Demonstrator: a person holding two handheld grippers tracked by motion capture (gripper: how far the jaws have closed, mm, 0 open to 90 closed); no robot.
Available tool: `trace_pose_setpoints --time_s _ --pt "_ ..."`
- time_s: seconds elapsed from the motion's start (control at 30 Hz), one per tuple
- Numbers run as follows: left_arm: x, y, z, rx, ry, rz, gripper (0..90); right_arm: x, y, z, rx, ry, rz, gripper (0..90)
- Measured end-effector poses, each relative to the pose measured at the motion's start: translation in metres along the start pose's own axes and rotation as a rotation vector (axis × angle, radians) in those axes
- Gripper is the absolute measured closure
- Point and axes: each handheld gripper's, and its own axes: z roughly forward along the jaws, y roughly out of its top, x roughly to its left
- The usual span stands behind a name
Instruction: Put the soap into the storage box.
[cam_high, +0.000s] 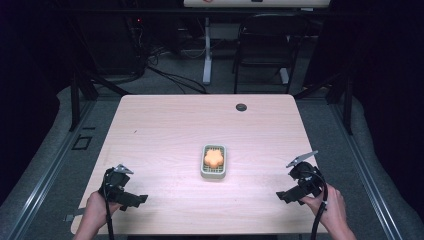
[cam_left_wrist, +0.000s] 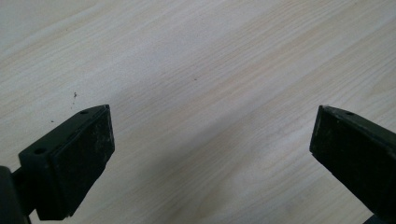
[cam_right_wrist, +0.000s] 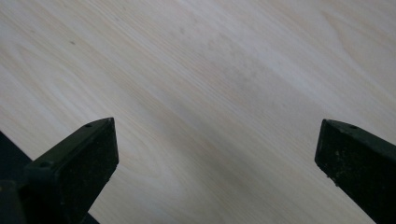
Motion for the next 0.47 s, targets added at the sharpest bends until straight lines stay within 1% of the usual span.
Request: trace_pose_setpoints --time_s 0.03,0.07,0.13,0.17,0.2,0.27,0.3,0.33,0.4,0.47 --pt "0.0 0.0 0.0 0.0 -0.001 0.001 0.1 -0.003 -0.003 0.002 0.024 -0.002 0.002 0.0" --pt "0.0 0.0 0.0 0.001 0.0 0.001 0.1 -0.006 -0.006 0.005 0.033 0.005 0.017 0.0" --pt "0.0 0.0 0.0 0.001 -0.003 0.007 0.1 -0.011 -0.011 0.008 0.038 0.018 0.039 0.0" --pt "0.0 0.001 0.001 0.003 -0.006 0.01 0.1 -0.014 -0.012 0.01 0.054 0.013 0.035 0.0" --pt "-0.001 0.001 0.001 0.003 -0.004 0.012 0.1 -0.014 -0.013 0.012 0.045 0.025 0.054 0.0" --pt "-0.001 0.001 0.001 0.003 -0.005 0.014 0.1 -0.017 -0.014 0.016 0.071 0.015 0.049 0.0" --pt "-0.001 0.0 0.0 0.004 -0.004 0.011 0.1 -0.018 -0.015 0.018 0.068 0.024 0.055 0.0" --pt "0.0 0.0 0.0 0.004 -0.004 0.011 0.1 -0.02 -0.015 0.019 0.088 0.016 0.052 0.0" --pt "0.0 0.0 0.001 0.004 -0.004 0.012 0.1 -0.022 -0.015 0.021 0.1 0.013 0.053 0.0" --pt "0.0 0.001 0.001 0.004 -0.006 0.011 0.1 -0.022 -0.016 0.022 0.098 0.016 0.055 0.0"
